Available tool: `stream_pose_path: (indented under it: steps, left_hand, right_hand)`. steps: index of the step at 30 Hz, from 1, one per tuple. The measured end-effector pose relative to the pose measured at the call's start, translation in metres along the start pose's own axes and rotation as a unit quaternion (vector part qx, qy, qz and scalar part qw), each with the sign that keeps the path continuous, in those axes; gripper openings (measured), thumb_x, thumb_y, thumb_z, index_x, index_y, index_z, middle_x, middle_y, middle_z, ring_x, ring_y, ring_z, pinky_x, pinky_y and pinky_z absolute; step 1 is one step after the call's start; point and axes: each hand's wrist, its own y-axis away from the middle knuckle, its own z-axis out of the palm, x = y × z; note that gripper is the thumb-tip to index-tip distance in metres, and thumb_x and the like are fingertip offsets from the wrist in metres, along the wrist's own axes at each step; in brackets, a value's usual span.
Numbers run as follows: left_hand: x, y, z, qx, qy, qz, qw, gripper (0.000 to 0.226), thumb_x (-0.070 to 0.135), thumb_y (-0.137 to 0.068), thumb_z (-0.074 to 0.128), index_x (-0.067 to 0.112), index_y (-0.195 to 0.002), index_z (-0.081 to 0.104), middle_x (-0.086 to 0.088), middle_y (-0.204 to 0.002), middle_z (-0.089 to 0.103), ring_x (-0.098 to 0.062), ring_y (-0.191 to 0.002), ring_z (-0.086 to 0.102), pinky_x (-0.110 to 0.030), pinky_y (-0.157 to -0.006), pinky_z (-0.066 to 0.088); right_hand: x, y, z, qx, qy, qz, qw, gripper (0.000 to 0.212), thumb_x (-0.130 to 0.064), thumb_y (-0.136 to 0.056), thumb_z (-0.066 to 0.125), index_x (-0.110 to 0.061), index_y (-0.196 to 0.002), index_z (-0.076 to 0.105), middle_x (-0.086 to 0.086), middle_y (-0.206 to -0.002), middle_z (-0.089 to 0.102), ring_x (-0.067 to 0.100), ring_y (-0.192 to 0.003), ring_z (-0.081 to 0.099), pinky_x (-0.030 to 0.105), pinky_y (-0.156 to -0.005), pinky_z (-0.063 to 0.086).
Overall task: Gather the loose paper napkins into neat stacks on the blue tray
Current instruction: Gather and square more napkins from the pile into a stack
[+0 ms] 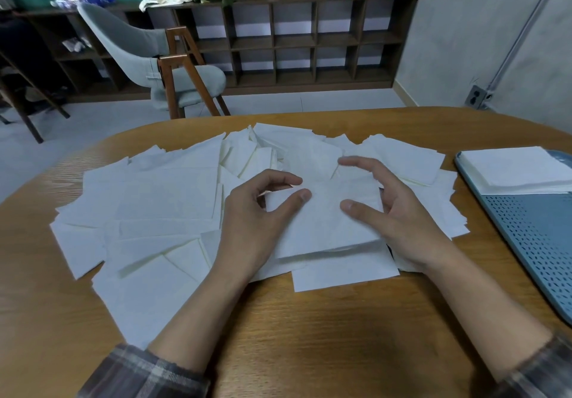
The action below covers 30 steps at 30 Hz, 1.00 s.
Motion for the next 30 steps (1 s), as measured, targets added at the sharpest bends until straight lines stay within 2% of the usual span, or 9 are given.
stream_pose_path:
  steps: [3,6,8,10,15,19,24,28,30]
  left_hand:
    - [0.003,0.0,-0.001,0.011,-0.031,0.017,0.999,0.021,0.038,-0.088,0.083,0.037,-0.107,0.076,0.019,-0.118,0.067,0.0,-0.108,0.065,-0.012,-0.082,0.049]
    - [0.01,0.0,-0.005,-0.057,0.037,-0.042,0.997,0.024,0.04,-0.092,0.078,0.038,-0.116,0.075,0.023,-0.115,0.072,0.009,-0.098,0.066,-0.007,-0.077,0.048]
    - [0.01,0.001,-0.005,-0.076,0.07,-0.058,0.993,0.025,0.031,-0.093,0.079,0.035,-0.117,0.075,0.017,-0.102,0.077,0.002,-0.088,0.07,-0.013,-0.071,0.052]
    - [0.006,0.001,-0.004,-0.057,0.04,-0.035,0.997,0.025,0.025,-0.092,0.081,0.034,-0.115,0.075,0.012,-0.105,0.077,-0.006,-0.091,0.072,-0.02,-0.071,0.055]
    - [0.001,0.0,-0.002,-0.045,0.005,0.001,0.999,0.031,0.024,-0.091,0.083,0.034,-0.118,0.071,0.018,-0.117,0.072,-0.008,-0.096,0.072,-0.022,-0.074,0.057]
    - [-0.001,0.001,0.001,-0.028,-0.025,0.008,0.999,0.037,0.021,-0.091,0.082,0.037,-0.122,0.069,0.01,-0.107,0.07,-0.006,-0.093,0.07,-0.028,-0.082,0.06]
    - [-0.002,-0.002,0.0,-0.035,0.0,0.006,0.999,0.036,0.018,-0.092,0.082,0.035,-0.121,0.069,0.01,-0.107,0.07,-0.011,-0.096,0.071,-0.039,-0.088,0.062]
    - [-0.003,0.003,0.004,-0.035,-0.099,0.097,0.99,0.047,0.026,-0.086,0.087,0.034,-0.125,0.062,0.014,-0.128,0.057,-0.006,-0.114,0.059,-0.018,-0.086,0.052]
    - [-0.004,0.004,0.005,-0.101,-0.14,0.146,0.974,0.042,0.033,-0.083,0.09,0.031,-0.117,0.066,0.012,-0.121,0.057,-0.01,-0.108,0.06,-0.012,-0.082,0.044]
  right_hand:
    - [-0.002,-0.001,-0.003,-0.02,-0.074,-0.002,0.997,0.063,-0.004,-0.095,0.068,-0.039,-0.145,0.05,-0.006,-0.135,0.068,0.024,-0.118,0.071,0.035,-0.091,0.062]
    - [-0.004,-0.002,-0.006,-0.027,-0.152,0.016,0.988,0.067,-0.002,-0.093,0.065,-0.041,-0.144,0.046,0.001,-0.131,0.071,0.029,-0.116,0.072,0.036,-0.085,0.063]
    - [-0.003,-0.003,-0.007,-0.016,-0.128,0.019,0.991,0.063,-0.004,-0.096,0.065,-0.042,-0.142,0.046,0.002,-0.127,0.073,0.029,-0.115,0.072,0.034,-0.085,0.062]
    - [-0.002,-0.003,-0.007,-0.012,-0.111,0.031,0.993,0.057,-0.009,-0.096,0.068,-0.042,-0.14,0.052,0.001,-0.124,0.074,0.025,-0.116,0.071,0.035,-0.09,0.061]
    - [0.003,-0.003,-0.01,-0.034,0.026,0.015,0.999,0.03,-0.008,-0.096,0.071,-0.021,-0.122,0.076,-0.012,-0.131,0.072,0.005,-0.134,0.057,0.04,-0.121,0.038]
    - [0.003,-0.005,-0.017,-0.015,0.055,0.025,0.998,0.032,-0.002,-0.096,0.071,-0.02,-0.122,0.076,-0.015,-0.129,0.074,-0.002,-0.133,0.057,0.034,-0.123,0.035]
    - [0.005,-0.005,-0.021,-0.027,-0.011,0.044,0.999,0.034,-0.004,-0.096,0.071,-0.021,-0.125,0.076,-0.012,-0.133,0.072,0.004,-0.135,0.057,0.04,-0.122,0.037]
    - [0.01,-0.008,-0.022,0.035,0.054,0.005,0.998,0.034,-0.001,-0.098,0.068,-0.024,-0.12,0.078,-0.016,-0.128,0.074,0.0,-0.131,0.06,0.035,-0.119,0.04]
    - [0.013,-0.009,-0.024,0.064,0.078,-0.009,0.995,0.035,0.0,-0.099,0.067,-0.024,-0.121,0.077,-0.019,-0.126,0.074,-0.003,-0.129,0.059,0.026,-0.116,0.042]
